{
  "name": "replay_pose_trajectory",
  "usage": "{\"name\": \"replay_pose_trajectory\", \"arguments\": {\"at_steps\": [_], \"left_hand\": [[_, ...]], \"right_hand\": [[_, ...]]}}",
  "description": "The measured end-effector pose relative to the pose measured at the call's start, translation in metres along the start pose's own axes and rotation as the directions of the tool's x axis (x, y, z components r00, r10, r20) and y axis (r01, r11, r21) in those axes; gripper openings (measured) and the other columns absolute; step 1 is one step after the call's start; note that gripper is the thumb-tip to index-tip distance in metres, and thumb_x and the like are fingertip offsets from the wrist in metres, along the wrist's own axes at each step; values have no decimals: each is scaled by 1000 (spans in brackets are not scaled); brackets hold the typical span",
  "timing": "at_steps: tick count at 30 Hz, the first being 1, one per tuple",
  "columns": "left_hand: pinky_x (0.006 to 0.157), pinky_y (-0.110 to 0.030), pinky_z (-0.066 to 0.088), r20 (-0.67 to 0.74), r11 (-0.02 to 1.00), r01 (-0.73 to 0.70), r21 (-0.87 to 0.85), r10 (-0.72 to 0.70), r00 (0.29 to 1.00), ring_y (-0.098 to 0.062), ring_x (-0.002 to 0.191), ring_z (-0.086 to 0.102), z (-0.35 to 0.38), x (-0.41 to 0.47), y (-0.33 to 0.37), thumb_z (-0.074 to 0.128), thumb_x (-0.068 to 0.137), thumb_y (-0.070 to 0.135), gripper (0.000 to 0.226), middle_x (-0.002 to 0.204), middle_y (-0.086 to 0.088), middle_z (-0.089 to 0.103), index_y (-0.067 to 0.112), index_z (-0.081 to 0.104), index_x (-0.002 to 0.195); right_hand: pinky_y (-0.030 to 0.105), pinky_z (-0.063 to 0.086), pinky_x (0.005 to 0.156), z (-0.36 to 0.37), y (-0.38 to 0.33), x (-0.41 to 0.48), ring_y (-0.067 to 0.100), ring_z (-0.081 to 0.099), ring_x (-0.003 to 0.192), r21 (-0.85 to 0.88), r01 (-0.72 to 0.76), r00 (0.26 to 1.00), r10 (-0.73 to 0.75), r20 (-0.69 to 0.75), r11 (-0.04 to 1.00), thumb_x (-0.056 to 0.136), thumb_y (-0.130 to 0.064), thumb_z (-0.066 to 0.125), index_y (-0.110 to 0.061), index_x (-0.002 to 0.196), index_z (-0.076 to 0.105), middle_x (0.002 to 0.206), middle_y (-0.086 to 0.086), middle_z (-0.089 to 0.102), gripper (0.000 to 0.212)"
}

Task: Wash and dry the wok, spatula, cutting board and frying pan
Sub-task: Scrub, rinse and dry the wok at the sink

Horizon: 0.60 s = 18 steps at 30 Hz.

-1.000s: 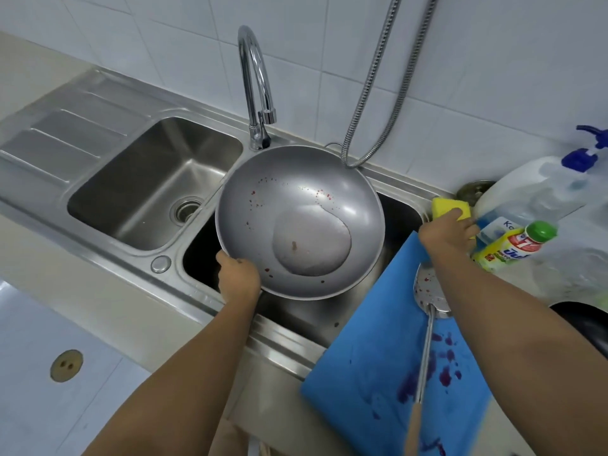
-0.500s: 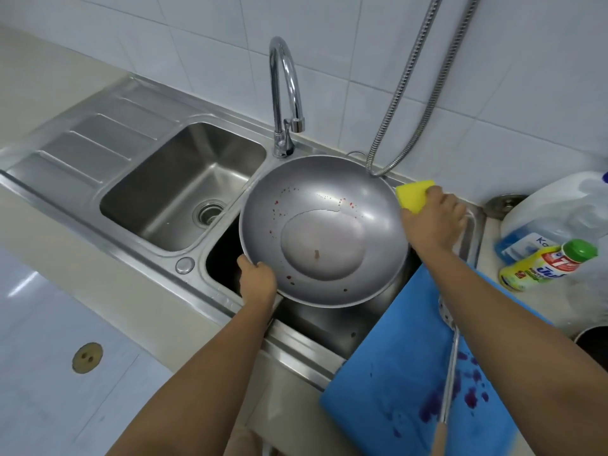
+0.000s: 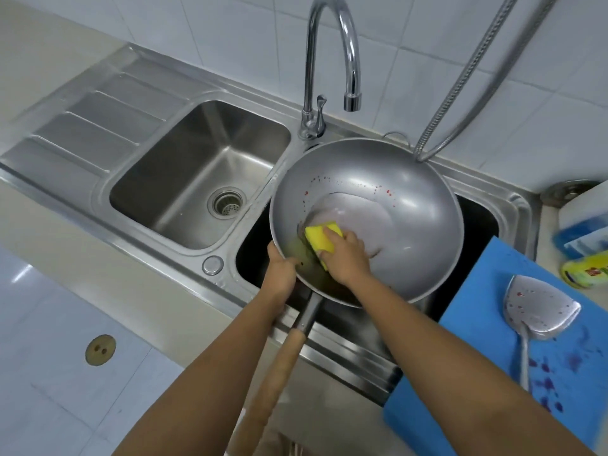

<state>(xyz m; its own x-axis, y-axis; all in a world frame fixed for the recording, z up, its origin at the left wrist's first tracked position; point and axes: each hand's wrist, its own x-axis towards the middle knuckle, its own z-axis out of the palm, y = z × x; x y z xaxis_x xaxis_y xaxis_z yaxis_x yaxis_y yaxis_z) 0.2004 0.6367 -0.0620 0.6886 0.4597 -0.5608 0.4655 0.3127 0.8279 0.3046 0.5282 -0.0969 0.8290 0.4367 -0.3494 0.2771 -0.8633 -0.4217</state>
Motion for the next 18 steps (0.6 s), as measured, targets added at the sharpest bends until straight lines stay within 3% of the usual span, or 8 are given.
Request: {"name": "replay_pose_trajectory", "arguments": {"at_steps": [3,6,11,15,18], "left_hand": [[94,-51,52,0,999,-50,15,50,999,-23,102,61,-3,6,-4,48,83,2,62,108,0,60,33,29,134],[87,-44,52,-65,984,-139,109,146,987,-16,91,60,2,5,-4,42,88,2,64,101,7,60,27,24,144],[64,-24,44,-122,976,-177,126,192,974,-7,78,57,7,-8,-2,37,93,3,69,90,12,56,29,11,151],[74,-33,47,-116,964,-209,167,230,966,-22,82,60,8,-9,-3,38,93,4,69,93,0,59,26,10,152],[83,-41,50,-120,956,-201,214,230,966,-30,88,59,9,-7,-4,39,94,5,67,99,-7,58,23,9,152]], "right_hand": [[44,30,111,-8,15,25,37,30,135,-138,-11,995,-3,-97,990,93,-40,55,-35,152,20,156,10,19,68],[50,18,116,-21,44,30,39,20,141,-262,-124,979,75,-189,957,92,-38,55,-39,150,21,158,12,15,68],[48,26,112,-31,71,-17,41,32,131,-343,-255,967,239,-88,904,96,-38,45,-45,147,27,156,13,16,55],[47,24,115,-6,40,-56,41,24,139,-199,-279,955,294,47,940,95,-49,43,-45,148,27,155,15,17,55],[44,22,116,14,-6,-52,36,24,140,41,-206,976,202,76,978,97,-50,41,-42,147,31,152,16,26,53]]}}
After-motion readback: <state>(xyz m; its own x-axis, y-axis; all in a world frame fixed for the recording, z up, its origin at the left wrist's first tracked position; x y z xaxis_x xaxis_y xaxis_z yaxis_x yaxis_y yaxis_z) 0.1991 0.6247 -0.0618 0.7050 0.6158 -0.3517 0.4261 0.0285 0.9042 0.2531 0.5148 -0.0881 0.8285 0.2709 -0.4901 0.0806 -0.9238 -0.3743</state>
